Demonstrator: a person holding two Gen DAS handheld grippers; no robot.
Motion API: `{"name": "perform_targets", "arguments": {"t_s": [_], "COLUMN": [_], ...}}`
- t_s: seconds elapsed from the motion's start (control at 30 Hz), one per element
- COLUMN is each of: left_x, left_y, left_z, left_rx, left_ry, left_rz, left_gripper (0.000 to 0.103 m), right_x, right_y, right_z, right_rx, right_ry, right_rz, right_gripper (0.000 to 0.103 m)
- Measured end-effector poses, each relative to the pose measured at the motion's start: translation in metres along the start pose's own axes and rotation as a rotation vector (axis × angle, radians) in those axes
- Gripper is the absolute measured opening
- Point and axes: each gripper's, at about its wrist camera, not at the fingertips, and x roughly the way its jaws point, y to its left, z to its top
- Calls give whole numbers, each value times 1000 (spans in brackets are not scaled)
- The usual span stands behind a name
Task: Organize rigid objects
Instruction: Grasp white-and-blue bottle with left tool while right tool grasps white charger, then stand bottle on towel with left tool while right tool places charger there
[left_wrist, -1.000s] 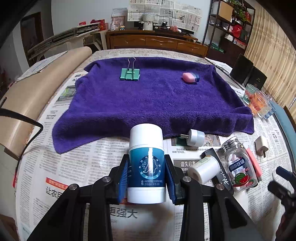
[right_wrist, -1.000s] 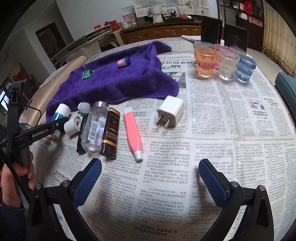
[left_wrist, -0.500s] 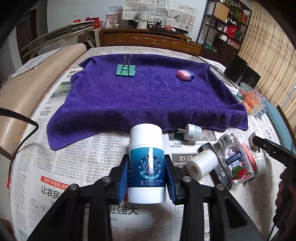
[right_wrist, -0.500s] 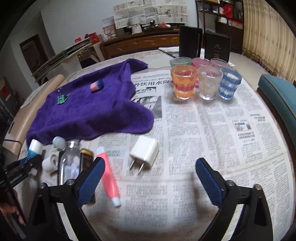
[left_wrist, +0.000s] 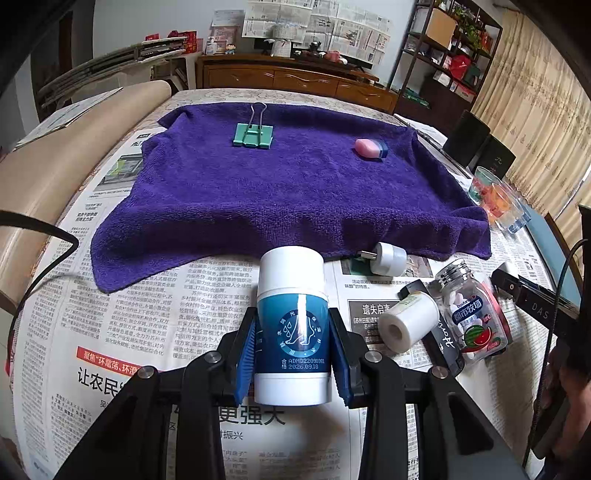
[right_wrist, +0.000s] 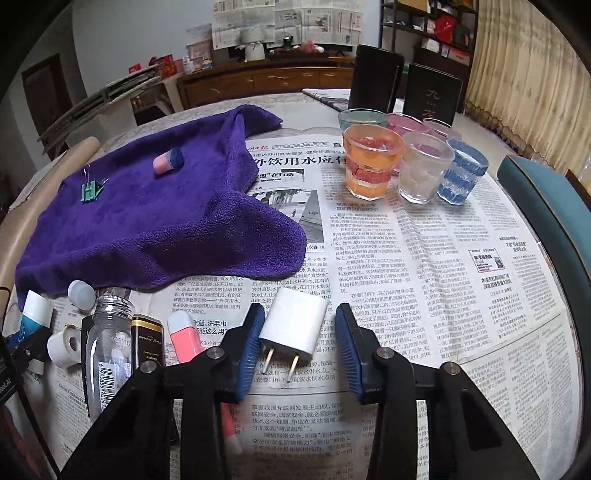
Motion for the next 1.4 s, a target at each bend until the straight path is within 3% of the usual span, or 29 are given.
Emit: {"name": "perform_targets", "arguments": {"t_s": [0.23, 0.77, 1.13, 1.4], "left_x": [-2, -21, -44, -25], "left_y": [1, 14, 19, 23], "left_z": [-2, 6, 51, 97], "left_rx": [19, 5, 11, 37], "left_ry": [-4, -25, -73, -72], "left_rz": [13, 52, 48, 31], "left_gripper": [34, 34, 34, 34], "right_x": [0, -24, -50, -58], "right_y": [8, 8, 34, 54], "right_z": [-3, -8, 19, 62], "right_rx": [-23, -35, -73, -94], "right_ry": [-19, -37, -68, -95], "right_rz": [-36, 68, 150, 221], "right_gripper": [32, 32, 32, 32]}}
